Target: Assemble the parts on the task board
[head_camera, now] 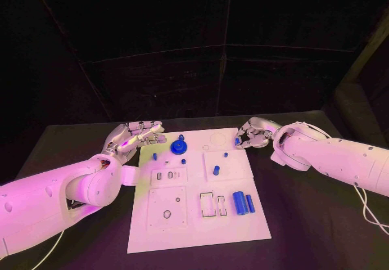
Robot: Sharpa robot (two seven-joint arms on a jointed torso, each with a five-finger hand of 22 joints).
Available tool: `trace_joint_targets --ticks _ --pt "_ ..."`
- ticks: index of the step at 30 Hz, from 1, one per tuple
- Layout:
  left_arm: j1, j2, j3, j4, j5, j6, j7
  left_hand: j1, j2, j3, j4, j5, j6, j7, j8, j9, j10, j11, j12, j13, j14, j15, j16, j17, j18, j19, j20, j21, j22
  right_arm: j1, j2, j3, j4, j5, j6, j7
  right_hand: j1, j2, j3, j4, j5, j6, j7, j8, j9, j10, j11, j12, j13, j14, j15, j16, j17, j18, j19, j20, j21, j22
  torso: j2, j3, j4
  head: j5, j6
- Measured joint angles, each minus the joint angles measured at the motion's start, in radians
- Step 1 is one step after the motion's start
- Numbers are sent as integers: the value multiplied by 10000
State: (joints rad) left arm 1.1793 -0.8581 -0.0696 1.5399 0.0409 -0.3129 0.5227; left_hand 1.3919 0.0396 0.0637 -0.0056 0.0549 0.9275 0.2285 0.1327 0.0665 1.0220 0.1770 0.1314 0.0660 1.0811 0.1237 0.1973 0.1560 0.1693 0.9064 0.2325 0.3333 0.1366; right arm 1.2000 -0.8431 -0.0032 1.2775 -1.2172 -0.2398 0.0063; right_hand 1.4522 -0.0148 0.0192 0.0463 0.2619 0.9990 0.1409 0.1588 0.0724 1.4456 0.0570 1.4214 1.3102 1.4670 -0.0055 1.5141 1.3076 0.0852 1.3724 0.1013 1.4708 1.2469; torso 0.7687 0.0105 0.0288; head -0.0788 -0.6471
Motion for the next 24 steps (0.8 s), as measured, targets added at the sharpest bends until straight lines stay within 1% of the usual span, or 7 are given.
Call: trace_joint_targets --ticks 6,11,12,13,15,20,24 --pt "0 -1 0 -4 0 2 0 0 0 0 0 0 0 0 0 0 0 0 0 0 0 0 0 -1 0 0 0 0 0 0 13 0 0 -33 3 -4 12 82 173 -53 -47 232 -88 37 -6 36 -37 28 1 0 -75 18 0 -1 35 -35 0 24 0 0 -4 -5 -10" --pt "0 -1 0 -6 0 3 0 0 0 0 0 0 0 0 0 0 0 0 0 0 0 0 0 -1 0 0 0 0 0 -1 16 0 8 -43 -30 -3 -3 234 448 -119 -309 477 -159 44 -40 89 -90 44 3 4 -152 18 -1 -1 92 -92 0 58 0 1 -5 -15 -16" --pt "0 -2 0 -6 0 4 0 0 0 0 0 0 0 0 0 0 0 0 0 0 0 0 0 -1 0 0 0 0 0 -1 14 0 23 -45 -63 7 4 263 519 -146 -358 521 -173 39 -45 122 -122 67 1 18 -165 18 -1 -17 127 -127 42 101 0 1 -5 -15 -16" --pt "0 -3 0 -6 0 4 0 0 0 0 0 0 0 0 0 0 0 0 0 0 0 0 0 -1 0 0 0 0 1 -2 7 0 41 -46 -99 19 45 305 640 -194 -379 565 -178 39 -58 161 -161 141 -5 -19 -202 17 -1 -163 164 -164 76 191 -1 1 -5 -16 -16" --pt "0 -8 0 -6 0 5 -1 0 0 0 0 0 0 0 0 0 0 0 0 0 0 0 0 -2 1 0 0 0 1 -3 -27 0 106 -48 -192 49 56 340 760 -232 -396 582 -163 47 -58 195 -196 226 -9 -22 -205 18 -1 -161 196 -196 76 287 -2 1 -5 -16 -16" --pt "0 -40 0 -1 0 6 -1 0 0 0 0 0 0 0 0 0 0 0 0 0 0 0 0 -2 0 0 0 0 1 -3 -179 4 395 -46 -552 92 2 448 923 -227 -435 598 -146 67 -58 195 -196 270 -12 -2 -224 47 -1 -160 231 -231 121 365 -12 -1 -6 -7 23" --pt "0 -70 0 4 0 5 -1 0 0 30 -30 0 0 0 0 0 38 -38 -37 0 0 0 -38 -2 0 0 0 -41 -11 0 -324 6 891 -39 -851 46 -58 508 1001 -218 -449 598 -146 67 -58 195 -196 272 -11 12 -238 57 -1 -160 231 -231 121 365 -25 -14 -6 1 44"
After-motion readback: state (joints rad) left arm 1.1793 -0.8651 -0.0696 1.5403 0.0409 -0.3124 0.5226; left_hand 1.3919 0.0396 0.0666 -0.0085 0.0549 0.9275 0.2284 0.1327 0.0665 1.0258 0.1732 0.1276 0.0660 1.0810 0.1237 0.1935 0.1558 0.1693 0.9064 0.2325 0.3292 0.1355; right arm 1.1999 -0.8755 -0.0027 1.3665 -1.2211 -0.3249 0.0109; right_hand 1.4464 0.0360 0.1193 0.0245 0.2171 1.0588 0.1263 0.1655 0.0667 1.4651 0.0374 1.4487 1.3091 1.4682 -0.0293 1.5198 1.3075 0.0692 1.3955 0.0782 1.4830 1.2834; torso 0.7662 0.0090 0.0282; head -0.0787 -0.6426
